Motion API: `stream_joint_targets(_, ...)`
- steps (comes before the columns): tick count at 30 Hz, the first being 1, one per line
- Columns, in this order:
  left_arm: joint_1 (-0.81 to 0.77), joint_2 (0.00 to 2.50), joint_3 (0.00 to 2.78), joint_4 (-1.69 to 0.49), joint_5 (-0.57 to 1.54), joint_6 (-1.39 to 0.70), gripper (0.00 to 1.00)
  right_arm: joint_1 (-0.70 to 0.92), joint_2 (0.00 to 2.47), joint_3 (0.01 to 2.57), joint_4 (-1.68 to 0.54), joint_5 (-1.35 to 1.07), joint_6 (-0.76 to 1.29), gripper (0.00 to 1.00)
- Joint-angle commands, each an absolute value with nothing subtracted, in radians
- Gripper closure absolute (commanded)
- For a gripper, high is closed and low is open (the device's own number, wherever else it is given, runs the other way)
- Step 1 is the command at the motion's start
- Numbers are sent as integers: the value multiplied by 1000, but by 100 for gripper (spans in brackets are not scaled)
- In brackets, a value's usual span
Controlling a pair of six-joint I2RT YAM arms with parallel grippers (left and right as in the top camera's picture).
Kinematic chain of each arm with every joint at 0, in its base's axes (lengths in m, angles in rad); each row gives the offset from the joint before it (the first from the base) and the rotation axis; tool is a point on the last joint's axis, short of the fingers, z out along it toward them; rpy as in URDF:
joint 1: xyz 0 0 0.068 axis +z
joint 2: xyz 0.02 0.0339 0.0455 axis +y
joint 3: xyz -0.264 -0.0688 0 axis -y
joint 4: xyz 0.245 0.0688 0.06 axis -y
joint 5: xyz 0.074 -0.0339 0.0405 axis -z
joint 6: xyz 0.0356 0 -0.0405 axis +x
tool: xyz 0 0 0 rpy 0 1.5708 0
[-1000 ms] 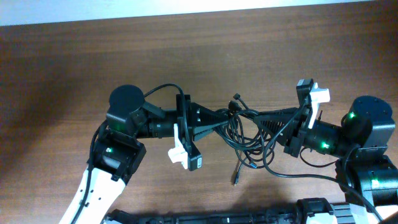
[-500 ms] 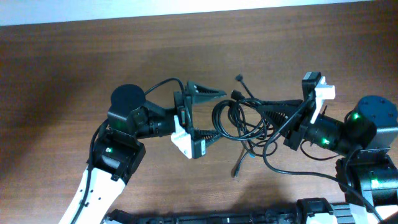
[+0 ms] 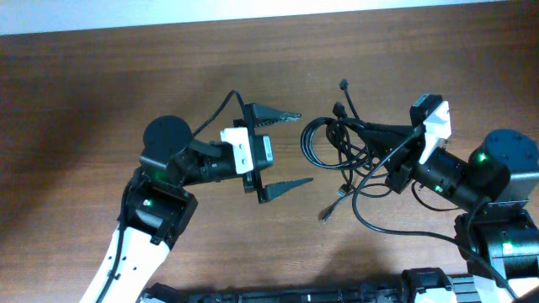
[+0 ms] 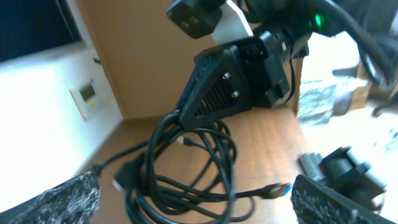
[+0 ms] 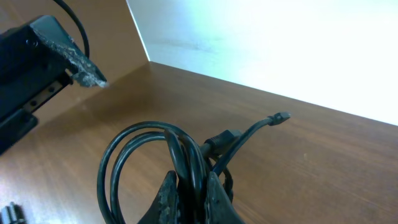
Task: Untangle cables
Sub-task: 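Open the left gripper and grasp the cable strands with the right gripper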
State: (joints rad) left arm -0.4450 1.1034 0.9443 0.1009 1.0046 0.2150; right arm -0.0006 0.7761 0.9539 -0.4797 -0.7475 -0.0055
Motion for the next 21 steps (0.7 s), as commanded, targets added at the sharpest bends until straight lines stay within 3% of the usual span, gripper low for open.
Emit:
stream_joint_targets(1,-445,1100,950,105,997,48,1,0,772,971,-461,-783,-23,96)
stream_joint_targets(21,-477,1100,950,105,997,-12,1,0,772,971,-255,-1163,-18,96)
